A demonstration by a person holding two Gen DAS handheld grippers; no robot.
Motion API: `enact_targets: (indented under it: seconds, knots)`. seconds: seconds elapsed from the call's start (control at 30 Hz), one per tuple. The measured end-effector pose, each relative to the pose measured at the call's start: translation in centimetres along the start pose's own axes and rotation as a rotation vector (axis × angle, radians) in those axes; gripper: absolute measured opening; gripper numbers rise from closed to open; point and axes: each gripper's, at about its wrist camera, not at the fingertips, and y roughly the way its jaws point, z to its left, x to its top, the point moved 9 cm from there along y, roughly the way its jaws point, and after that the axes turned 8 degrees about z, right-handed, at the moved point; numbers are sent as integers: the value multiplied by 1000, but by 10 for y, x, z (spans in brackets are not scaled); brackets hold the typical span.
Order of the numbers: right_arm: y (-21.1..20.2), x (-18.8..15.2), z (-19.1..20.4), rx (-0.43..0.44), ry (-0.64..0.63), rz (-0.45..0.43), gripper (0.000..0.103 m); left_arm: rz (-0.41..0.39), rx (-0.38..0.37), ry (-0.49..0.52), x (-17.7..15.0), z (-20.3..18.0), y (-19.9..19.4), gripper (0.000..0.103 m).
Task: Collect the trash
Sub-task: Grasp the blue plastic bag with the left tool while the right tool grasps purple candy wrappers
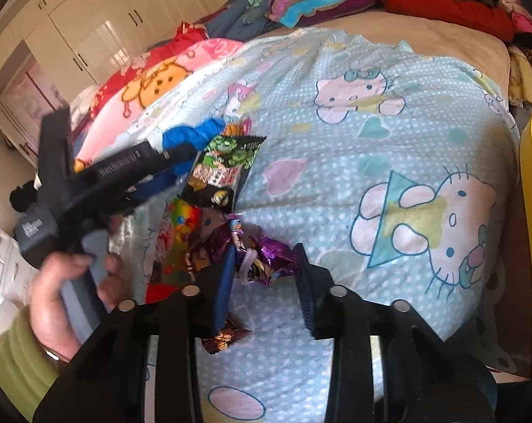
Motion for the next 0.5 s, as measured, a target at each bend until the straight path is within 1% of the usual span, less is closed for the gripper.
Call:
enact_targets:
  seconds: [0.03, 0.13, 0.3, 0.5]
  knots:
    - [-2, 1, 0, -3, 1, -11, 30, -5, 2, 7, 0, -1, -1, 25]
    - [-8, 2, -2, -5, 3, -35, 28, -9, -21, 16, 1, -6, -4, 14]
    - [-23, 7, -7, -14, 17, -99, 27, -52, -36, 34, 5, -13, -18, 12]
    - [-36, 14, -18, -67, 33, -154, 27, -102, -60, 58, 16, -23, -44, 12]
